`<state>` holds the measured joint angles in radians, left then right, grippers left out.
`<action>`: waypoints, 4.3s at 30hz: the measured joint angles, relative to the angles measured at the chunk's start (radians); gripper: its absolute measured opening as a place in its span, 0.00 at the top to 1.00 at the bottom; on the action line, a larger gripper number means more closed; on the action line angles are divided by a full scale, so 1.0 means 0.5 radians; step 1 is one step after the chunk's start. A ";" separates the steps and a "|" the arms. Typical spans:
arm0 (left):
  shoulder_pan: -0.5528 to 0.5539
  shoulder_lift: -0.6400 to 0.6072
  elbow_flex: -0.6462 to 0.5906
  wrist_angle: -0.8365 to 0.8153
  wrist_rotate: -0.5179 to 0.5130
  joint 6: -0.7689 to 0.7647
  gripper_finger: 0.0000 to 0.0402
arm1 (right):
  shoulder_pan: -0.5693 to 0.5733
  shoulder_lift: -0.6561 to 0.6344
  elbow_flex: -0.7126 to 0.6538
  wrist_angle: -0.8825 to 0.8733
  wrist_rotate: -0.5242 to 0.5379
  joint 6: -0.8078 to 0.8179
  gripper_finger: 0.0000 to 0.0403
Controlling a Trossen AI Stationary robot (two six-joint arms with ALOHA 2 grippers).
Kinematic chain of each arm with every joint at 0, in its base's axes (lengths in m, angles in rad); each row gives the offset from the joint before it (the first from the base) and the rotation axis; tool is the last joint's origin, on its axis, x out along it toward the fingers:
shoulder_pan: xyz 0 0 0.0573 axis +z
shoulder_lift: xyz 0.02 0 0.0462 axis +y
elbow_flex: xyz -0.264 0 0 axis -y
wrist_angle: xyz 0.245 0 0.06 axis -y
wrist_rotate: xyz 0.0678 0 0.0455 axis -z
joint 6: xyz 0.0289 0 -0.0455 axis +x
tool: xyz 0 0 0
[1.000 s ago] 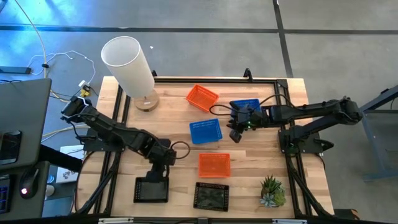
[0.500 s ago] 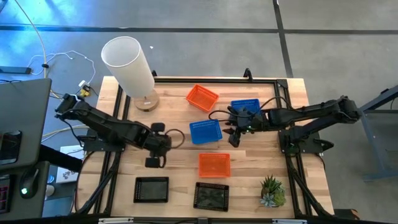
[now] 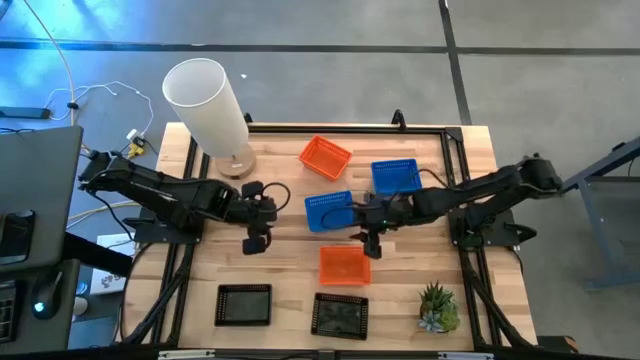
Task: Stack baskets by color
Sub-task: Stack the bottom orange bin on top of the top orange bin
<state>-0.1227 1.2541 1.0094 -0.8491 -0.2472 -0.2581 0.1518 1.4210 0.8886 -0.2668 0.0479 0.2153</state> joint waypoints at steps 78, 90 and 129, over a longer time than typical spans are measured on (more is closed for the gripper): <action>0.180 0.001 0.000 -0.014 0.157 0.348 0.71 | 0.019 0.242 0.000 0.240 -0.310 0.288 1.00; 0.181 0.001 0.000 -0.012 0.155 0.421 0.71 | -0.288 0.000 0.000 0.325 -0.062 0.389 1.00; 0.181 0.001 0.000 0.032 0.144 0.420 0.71 | -1.259 0.669 0.904 -0.424 -0.006 -0.229 1.00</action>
<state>-0.0322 1.2549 1.0096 -0.8330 -0.1753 -0.0483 -0.4778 1.7554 1.3407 -0.4786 0.0448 0.1008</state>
